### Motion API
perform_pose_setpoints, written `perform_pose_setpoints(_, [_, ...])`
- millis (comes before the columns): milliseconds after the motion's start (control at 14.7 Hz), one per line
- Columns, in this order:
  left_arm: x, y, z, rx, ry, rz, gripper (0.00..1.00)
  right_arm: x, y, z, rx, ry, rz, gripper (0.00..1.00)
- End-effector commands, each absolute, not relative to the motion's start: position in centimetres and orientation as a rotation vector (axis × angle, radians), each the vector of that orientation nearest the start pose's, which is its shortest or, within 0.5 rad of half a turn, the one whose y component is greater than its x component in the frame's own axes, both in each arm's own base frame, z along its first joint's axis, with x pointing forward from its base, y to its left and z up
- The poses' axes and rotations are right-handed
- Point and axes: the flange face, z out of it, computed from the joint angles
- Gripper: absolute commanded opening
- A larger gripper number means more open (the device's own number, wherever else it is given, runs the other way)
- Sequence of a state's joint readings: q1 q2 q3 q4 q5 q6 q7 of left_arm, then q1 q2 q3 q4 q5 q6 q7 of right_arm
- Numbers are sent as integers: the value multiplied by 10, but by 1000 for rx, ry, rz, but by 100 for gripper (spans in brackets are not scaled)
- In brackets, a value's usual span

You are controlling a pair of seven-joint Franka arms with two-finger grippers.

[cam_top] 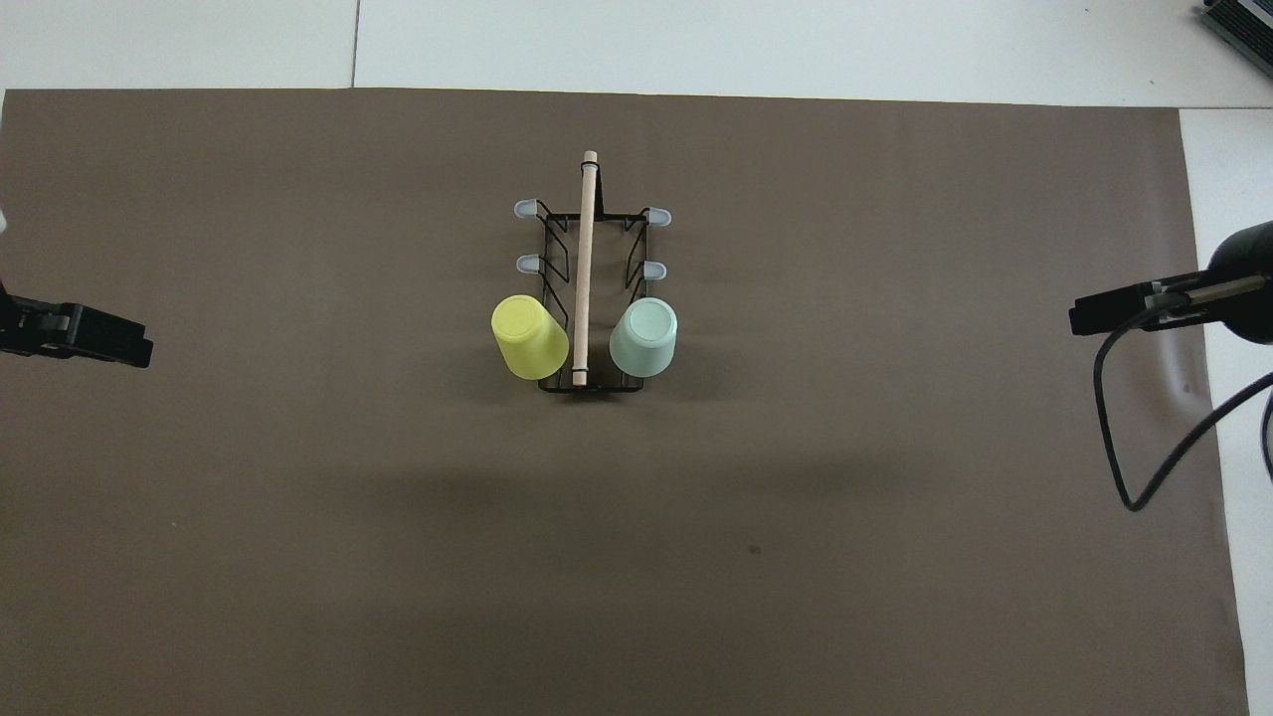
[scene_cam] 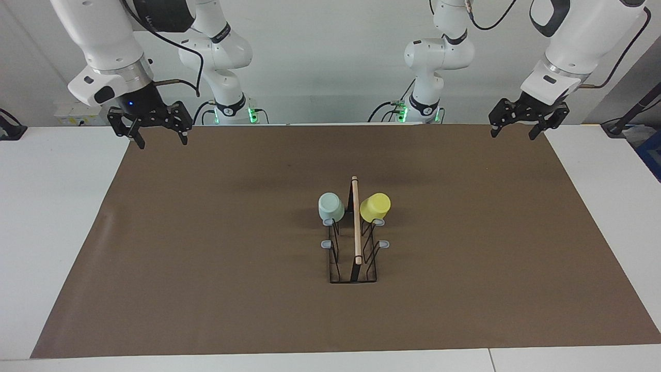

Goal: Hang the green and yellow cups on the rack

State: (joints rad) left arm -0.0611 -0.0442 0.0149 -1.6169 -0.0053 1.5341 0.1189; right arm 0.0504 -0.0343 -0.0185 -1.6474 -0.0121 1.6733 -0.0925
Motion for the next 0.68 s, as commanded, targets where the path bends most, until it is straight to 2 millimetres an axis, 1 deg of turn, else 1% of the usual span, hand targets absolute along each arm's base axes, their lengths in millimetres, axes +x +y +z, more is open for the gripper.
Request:
perform_pose_setpoints(0, [531,-22,627,-3144,244,48,100,550,18,613,-3167,-228,-81,100])
perform_pose_setpoints(204, [531,-15,628,-3145,230,43,100,550,18,613,-3167,-228,-84,100])
perform_pose_setpoints(612, [533,-16,631,-3144,235,16,100,553,18,611,-3167,-231,-91,100])
